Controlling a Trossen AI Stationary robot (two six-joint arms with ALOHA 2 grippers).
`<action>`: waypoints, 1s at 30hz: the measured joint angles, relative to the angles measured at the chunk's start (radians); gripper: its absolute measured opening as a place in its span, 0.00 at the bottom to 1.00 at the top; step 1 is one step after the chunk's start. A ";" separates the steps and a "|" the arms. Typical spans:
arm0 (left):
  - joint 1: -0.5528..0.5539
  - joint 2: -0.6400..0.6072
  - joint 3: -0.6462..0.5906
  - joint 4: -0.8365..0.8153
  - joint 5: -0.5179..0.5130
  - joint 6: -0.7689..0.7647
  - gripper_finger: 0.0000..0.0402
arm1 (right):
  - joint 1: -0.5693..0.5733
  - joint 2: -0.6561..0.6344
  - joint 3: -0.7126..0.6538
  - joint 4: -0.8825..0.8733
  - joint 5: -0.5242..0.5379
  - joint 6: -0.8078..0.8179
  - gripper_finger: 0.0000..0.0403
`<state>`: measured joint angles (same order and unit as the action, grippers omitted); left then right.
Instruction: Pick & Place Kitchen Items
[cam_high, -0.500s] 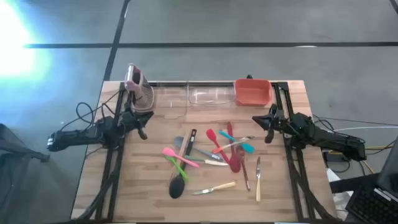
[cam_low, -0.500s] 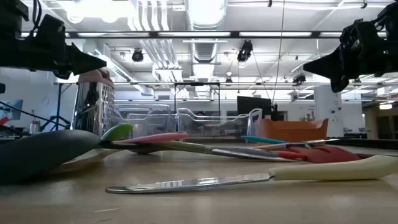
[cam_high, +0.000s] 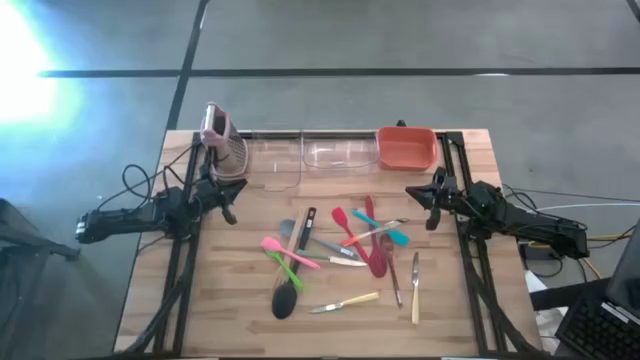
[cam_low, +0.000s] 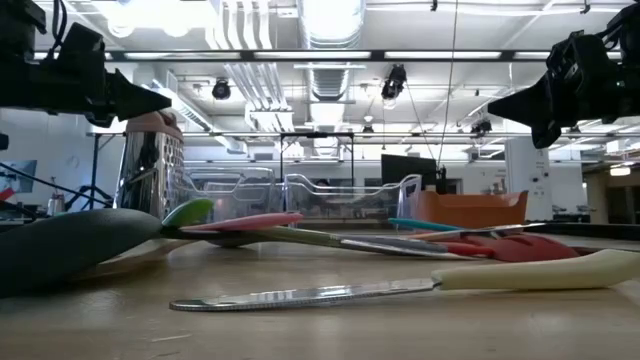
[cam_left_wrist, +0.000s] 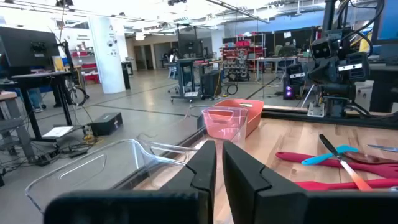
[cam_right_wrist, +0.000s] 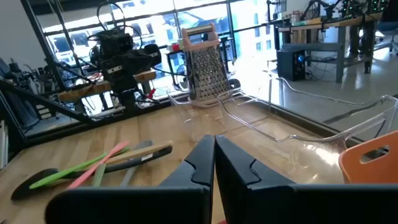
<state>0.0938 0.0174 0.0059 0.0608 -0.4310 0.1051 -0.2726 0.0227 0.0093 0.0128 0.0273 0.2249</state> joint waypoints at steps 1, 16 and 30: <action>0.000 0.000 0.000 0.000 0.000 0.000 0.08 | 0.000 0.000 0.000 0.000 0.000 0.000 0.02; 0.000 0.000 0.000 0.000 0.000 0.000 0.08 | 0.000 0.000 0.000 0.000 0.000 0.000 0.02; 0.000 0.000 0.000 0.000 0.000 0.000 0.08 | -0.001 -0.001 0.000 0.064 0.002 -0.003 0.02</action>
<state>0.0940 0.0174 0.0059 0.0608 -0.4309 0.1051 -0.2733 0.0221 0.0093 0.0770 0.0290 0.2220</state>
